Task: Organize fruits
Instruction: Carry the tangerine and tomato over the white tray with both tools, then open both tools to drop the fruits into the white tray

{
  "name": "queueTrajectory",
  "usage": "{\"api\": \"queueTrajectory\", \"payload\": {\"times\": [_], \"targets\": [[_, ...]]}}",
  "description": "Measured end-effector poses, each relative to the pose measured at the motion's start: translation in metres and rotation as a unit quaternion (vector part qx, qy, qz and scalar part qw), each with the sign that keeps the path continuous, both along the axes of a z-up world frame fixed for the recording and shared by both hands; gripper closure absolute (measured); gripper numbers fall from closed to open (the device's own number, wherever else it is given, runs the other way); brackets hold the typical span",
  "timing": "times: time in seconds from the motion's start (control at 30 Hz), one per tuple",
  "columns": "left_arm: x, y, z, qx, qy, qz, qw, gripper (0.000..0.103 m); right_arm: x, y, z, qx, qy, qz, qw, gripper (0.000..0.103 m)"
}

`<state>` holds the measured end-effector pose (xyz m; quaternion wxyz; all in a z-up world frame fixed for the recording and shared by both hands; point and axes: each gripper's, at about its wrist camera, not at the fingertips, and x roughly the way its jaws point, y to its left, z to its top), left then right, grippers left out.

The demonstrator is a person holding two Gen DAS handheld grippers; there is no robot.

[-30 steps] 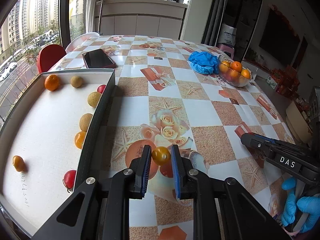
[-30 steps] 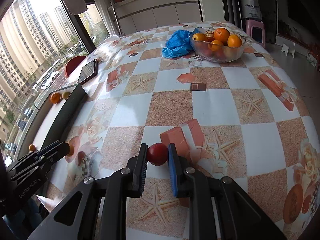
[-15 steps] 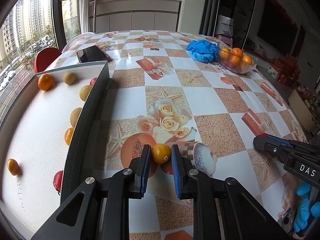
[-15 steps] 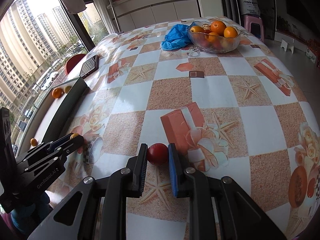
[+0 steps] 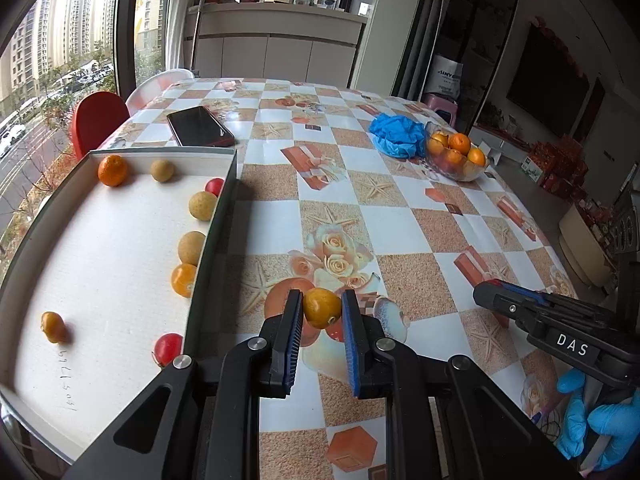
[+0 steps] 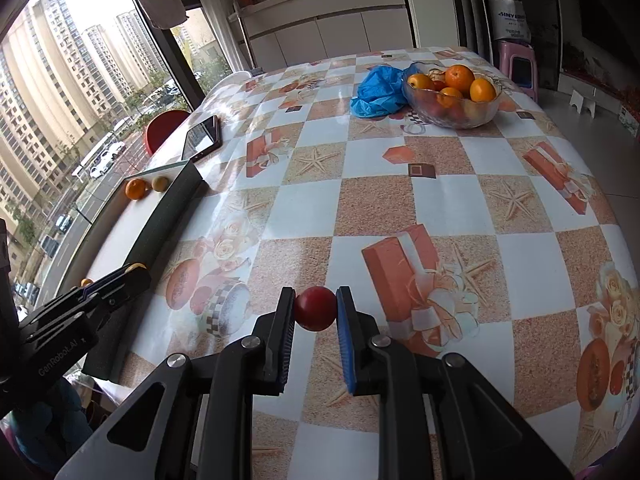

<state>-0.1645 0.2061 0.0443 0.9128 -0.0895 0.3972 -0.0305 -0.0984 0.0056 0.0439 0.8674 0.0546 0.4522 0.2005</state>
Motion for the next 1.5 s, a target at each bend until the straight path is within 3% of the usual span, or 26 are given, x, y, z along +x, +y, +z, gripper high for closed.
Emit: {"api": "queueTrajectory", "payload": {"times": [0.4,0.73,1.07,1.13,1.2,1.27,1.33,1.4,1.5], "targets": [[-0.02,0.052,0.018,0.007,-0.021,0.04,0.999,0.082,-0.013,0.066,0.024,-0.009,-0.018,0.058,0.998,0.081],[-0.03,0.102,0.008,0.015,-0.015,0.085,0.9962,0.082,-0.02,0.136,0.028,-0.007,-0.01,0.12,0.993,0.081],[-0.031,0.144,-0.009,0.027,0.013,0.128,0.9913,0.082,-0.014,0.216,0.019,-0.012,0.016,0.201,0.979,0.079],[-0.031,0.148,-0.014,0.026,0.021,0.131,0.9907,0.082,-0.011,0.223,0.015,-0.019,0.024,0.207,0.978,0.076],[-0.031,0.15,-0.016,0.028,0.025,0.131,0.9906,0.082,-0.009,0.226,0.013,-0.027,0.025,0.204,0.978,0.055],[-0.032,0.149,-0.015,0.029,0.021,0.128,0.9911,0.069,-0.008,0.224,0.015,-0.03,0.019,0.199,0.979,0.052],[-0.034,0.153,-0.014,0.052,0.016,0.159,0.9858,0.029,-0.006,0.22,0.019,-0.033,0.016,0.191,0.981,0.047],[-0.037,0.161,-0.012,0.042,0.003,0.17,0.9845,0.018,-0.004,0.214,0.021,-0.033,0.015,0.183,0.983,0.035],[-0.036,0.168,-0.013,0.019,0.016,0.164,0.9862,0.017,-0.002,0.21,0.024,-0.036,0.014,0.175,0.984,0.032]]}}
